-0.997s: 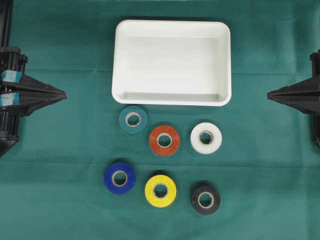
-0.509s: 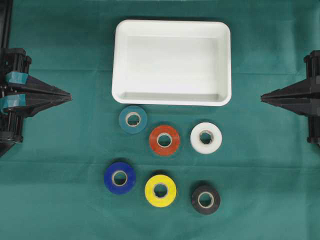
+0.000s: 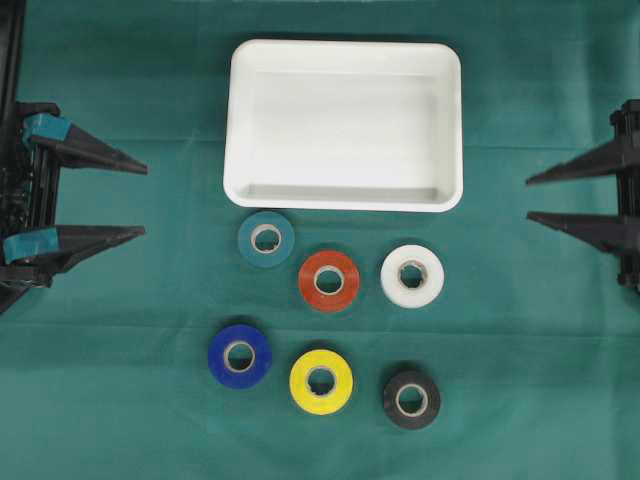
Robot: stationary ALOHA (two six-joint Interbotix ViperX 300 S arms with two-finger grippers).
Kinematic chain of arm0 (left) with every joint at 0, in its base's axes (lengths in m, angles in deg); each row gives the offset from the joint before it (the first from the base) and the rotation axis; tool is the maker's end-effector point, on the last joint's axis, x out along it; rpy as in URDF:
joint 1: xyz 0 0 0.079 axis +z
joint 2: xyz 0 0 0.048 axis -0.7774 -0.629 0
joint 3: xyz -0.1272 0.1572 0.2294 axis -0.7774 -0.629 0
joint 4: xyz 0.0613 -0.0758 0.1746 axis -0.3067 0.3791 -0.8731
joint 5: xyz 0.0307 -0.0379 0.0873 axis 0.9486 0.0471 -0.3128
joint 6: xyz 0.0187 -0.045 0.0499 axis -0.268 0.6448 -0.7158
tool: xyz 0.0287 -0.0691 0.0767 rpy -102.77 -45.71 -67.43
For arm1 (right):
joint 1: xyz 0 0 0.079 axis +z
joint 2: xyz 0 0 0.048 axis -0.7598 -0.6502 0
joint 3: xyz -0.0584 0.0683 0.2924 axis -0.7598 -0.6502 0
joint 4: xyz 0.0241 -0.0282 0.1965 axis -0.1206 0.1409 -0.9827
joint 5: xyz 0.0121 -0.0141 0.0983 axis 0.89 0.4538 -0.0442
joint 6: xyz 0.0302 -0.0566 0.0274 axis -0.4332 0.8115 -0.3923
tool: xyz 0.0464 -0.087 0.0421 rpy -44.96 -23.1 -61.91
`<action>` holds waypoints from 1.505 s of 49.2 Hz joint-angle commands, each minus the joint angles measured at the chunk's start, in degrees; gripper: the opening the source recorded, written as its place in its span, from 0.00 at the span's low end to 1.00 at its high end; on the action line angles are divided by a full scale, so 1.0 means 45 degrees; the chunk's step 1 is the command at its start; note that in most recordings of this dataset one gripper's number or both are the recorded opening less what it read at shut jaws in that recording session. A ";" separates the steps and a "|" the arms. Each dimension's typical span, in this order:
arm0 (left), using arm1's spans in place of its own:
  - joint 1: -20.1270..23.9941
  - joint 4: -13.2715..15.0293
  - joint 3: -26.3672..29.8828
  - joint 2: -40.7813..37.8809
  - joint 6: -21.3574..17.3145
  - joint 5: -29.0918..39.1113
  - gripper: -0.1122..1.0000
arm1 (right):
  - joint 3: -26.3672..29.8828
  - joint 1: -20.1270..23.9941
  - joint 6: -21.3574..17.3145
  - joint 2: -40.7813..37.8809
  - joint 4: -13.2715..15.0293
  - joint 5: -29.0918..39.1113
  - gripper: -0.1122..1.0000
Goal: Pick up the tape from a random location and place it into the white case.
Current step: 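Raise the left gripper from rest and open it toward the tapes, then reach the left gripper over the black tape roll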
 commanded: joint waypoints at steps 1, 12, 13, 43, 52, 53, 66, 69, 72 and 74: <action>0.0000 0.0000 0.0293 -0.0078 -0.0020 0.0000 0.99 | 0.0313 -0.0020 0.0000 -0.0098 -0.0039 0.0098 0.72; 0.0000 0.0000 0.0293 -0.0078 -0.0020 0.0000 0.99 | 0.0371 -0.0020 0.0000 -0.0078 -0.0039 0.0371 0.91; 0.0000 0.0020 0.0293 -0.0078 0.0000 0.0000 0.99 | 0.0391 -0.0039 -0.0020 -0.0059 -0.0039 0.0371 0.92; -0.2148 0.0000 0.0313 -0.0039 0.0098 0.0000 0.99 | 0.0391 -0.0098 0.0000 -0.0137 -0.0039 0.0449 0.92; -0.2246 0.0020 0.0313 -0.0117 0.0098 0.0000 0.99 | 0.0391 -0.0117 0.0000 -0.0137 -0.0039 0.0449 0.92; -0.2246 0.0020 0.0313 -0.0117 0.0098 0.0000 0.99 | 0.0410 -0.0098 -0.0020 -0.0137 -0.0039 0.0449 0.92; -0.2246 0.0059 0.0781 -0.0859 0.0098 -0.0234 0.99 | 0.0410 -0.0098 0.0000 -0.0156 -0.0039 0.0449 0.92; -0.2246 0.0059 0.1016 -0.1309 0.0098 -0.0371 0.99 | 0.0391 -0.0098 0.0000 -0.0156 -0.0039 0.0449 0.92; -0.2246 0.0059 0.1289 -0.1777 0.0098 -0.0449 0.99 | 0.0410 -0.0117 0.0000 -0.0176 -0.0039 0.0449 0.92; -0.2246 0.0059 0.1523 -0.2129 0.0078 -0.0508 0.99 | 0.0410 -0.0117 0.0000 -0.0156 -0.0039 0.0449 0.92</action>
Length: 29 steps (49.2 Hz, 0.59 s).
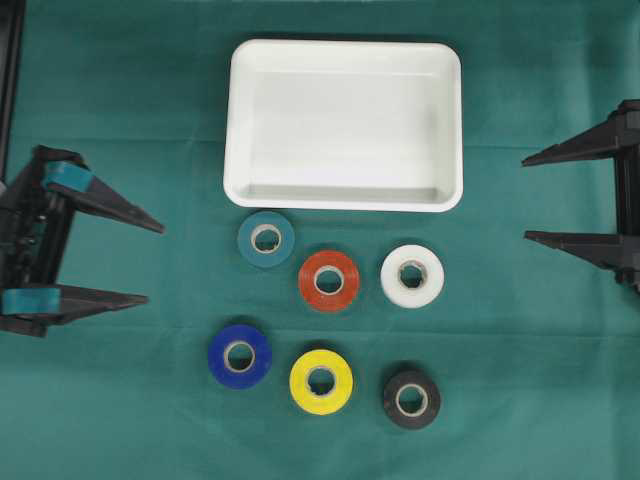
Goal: Pick up the tape from a random location and place it into the white case.
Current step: 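Reach the left gripper over the black tape roll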
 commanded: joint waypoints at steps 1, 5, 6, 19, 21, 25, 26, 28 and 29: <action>-0.0020 0.0020 0.0762 -0.0781 -0.0020 -0.0254 0.99 | 0.0352 -0.0020 0.0000 -0.0117 -0.0039 -0.0039 0.92; -0.0020 0.0039 0.1289 -0.1602 -0.0020 -0.0332 0.99 | 0.0352 -0.0020 0.0000 -0.0117 -0.0039 -0.0039 0.92; -0.0020 0.0039 0.1426 -0.1816 -0.0020 -0.0313 0.99 | 0.0352 -0.0020 0.0000 -0.0117 -0.0039 -0.0039 0.92; -0.0098 0.0039 0.3477 -0.4590 -0.0098 -0.0273 0.99 | 0.0352 -0.0020 0.0000 -0.0117 -0.0020 -0.0039 0.92; -0.0098 0.0039 0.3867 -0.5098 -0.0098 -0.0234 0.99 | 0.0352 -0.0020 0.0000 -0.0117 -0.0020 -0.0039 0.92; -0.0117 0.0039 0.4570 -0.5781 -0.0117 -0.0117 0.99 | 0.0332 -0.0020 0.0000 -0.0137 0.0000 -0.0039 0.92; -0.0117 0.0039 0.4746 -0.5918 -0.0117 -0.0078 0.99 | 0.0332 -0.0020 0.0000 -0.0156 0.0000 -0.0039 0.92; -0.0156 0.0039 0.5078 -0.6230 -0.0117 0.0020 0.99 | 0.0332 -0.0020 0.0000 -0.0176 0.0000 -0.0039 0.92; -0.0176 0.0039 0.5254 -0.6387 -0.0117 0.0098 0.99 | 0.0332 -0.0020 0.0000 -0.0195 0.0000 -0.0039 0.92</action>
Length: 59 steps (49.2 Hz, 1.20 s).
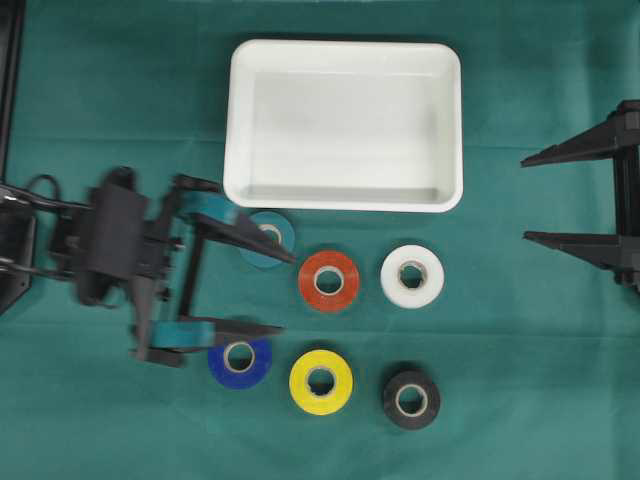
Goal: Pick up the tape from a random location and place it into the white case.
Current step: 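Reach the left gripper over the black tape roll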
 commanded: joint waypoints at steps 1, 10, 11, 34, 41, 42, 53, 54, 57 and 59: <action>-0.0117 0.0020 0.1035 -0.0547 -0.0020 0.0156 0.99 | 0.0332 -0.0020 0.0000 -0.0156 0.0000 -0.0059 0.92; -0.0234 0.0020 0.2656 -0.1895 -0.0039 0.0742 0.99 | 0.0313 -0.0020 0.0000 -0.0234 0.0020 -0.0078 0.92; -0.0234 0.0000 0.2832 -0.2012 -0.0039 0.0801 0.99 | 0.0313 -0.0020 0.0000 -0.0234 0.0020 -0.0078 0.92; -0.0234 -0.0039 0.6348 -0.4785 -0.0098 0.2109 0.99 | 0.0313 -0.0020 0.0020 -0.0254 0.0059 -0.0117 0.92; -0.0195 -0.0059 0.7227 -0.5488 -0.0098 0.2402 0.99 | 0.0313 -0.0020 0.0020 -0.0273 0.0059 -0.0117 0.92; -0.0195 -0.0059 0.7344 -0.5566 -0.0117 0.2461 0.99 | 0.0313 -0.0020 0.0020 -0.0293 0.0059 -0.0117 0.92; -0.0137 -0.0078 0.7871 -0.5879 -0.0098 0.3184 0.99 | 0.0293 -0.0039 0.0020 -0.0352 0.0059 -0.0059 0.92; -0.0137 -0.0059 0.7891 -0.5879 -0.0078 0.3223 0.99 | 0.0293 -0.0039 0.0020 -0.0352 0.0059 -0.0059 0.92; -0.0137 -0.0059 0.7891 -0.5879 -0.0059 0.3379 0.99 | 0.0293 -0.0020 0.0020 -0.0352 0.0059 -0.0059 0.92; -0.0137 -0.0059 0.7891 -0.5879 -0.0039 0.3516 0.99 | 0.0293 -0.0039 0.0020 -0.0352 0.0059 -0.0059 0.92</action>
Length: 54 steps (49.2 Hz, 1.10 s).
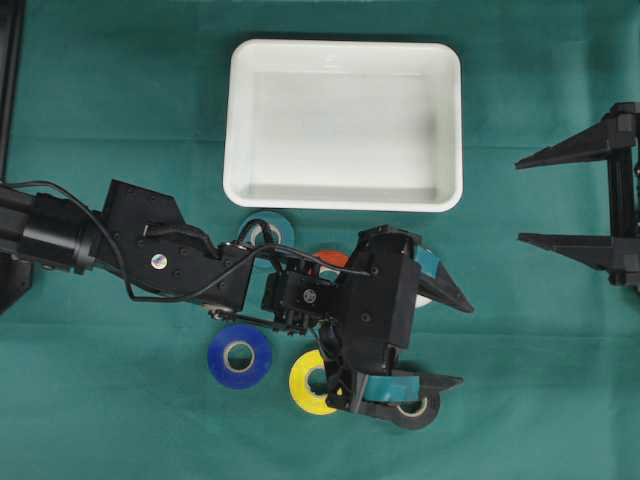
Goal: Pick up the tape from a random location and place it into the white case.
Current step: 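Reach the left gripper over the black tape roll, then lower the open left gripper around the black tape roll's rim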
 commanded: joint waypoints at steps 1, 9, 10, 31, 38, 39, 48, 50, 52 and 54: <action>0.0020 -0.0020 0.0371 0.0215 0.0078 0.0215 0.99 | 0.0293 0.0000 0.0020 -0.0098 0.0020 -0.0059 0.92; 0.0020 -0.0020 0.0859 0.0000 0.0156 0.1328 0.99 | 0.0313 0.0000 0.0020 -0.0098 0.0020 -0.0059 0.92; 0.0020 -0.0020 0.0977 -0.0078 0.0156 0.1543 0.99 | 0.0313 0.0000 0.0020 -0.0098 0.0020 -0.0059 0.92; -0.0098 -0.0020 0.4375 -0.1621 0.0254 0.7168 0.99 | 0.0313 0.0000 0.0020 -0.0098 0.0020 0.0000 0.92; -0.0098 -0.0020 0.5156 -0.2031 0.0332 0.8281 0.99 | 0.0293 0.0000 0.0020 -0.0098 0.0020 0.0039 0.92; -0.0098 -0.0020 0.5254 -0.2070 0.0332 0.8379 0.99 | 0.0293 0.0000 0.0020 -0.0098 0.0039 0.0039 0.92; -0.0195 -0.0020 0.5586 -0.2266 0.0352 0.8633 0.99 | 0.0313 0.0000 0.0020 -0.0117 0.0020 0.0059 0.92; -0.0195 -0.0020 0.5566 -0.2266 0.0352 0.8633 0.99 | 0.0293 0.0000 0.0020 -0.0137 0.0020 0.0059 0.92; -0.0176 -0.0020 0.5547 -0.2266 0.0352 0.8633 0.99 | 0.0293 0.0000 0.0020 -0.0156 0.0020 0.0059 0.92; -0.0176 -0.0039 0.5547 -0.2266 0.0352 0.8633 0.99 | 0.0293 0.0000 0.0020 -0.0156 0.0020 0.0059 0.92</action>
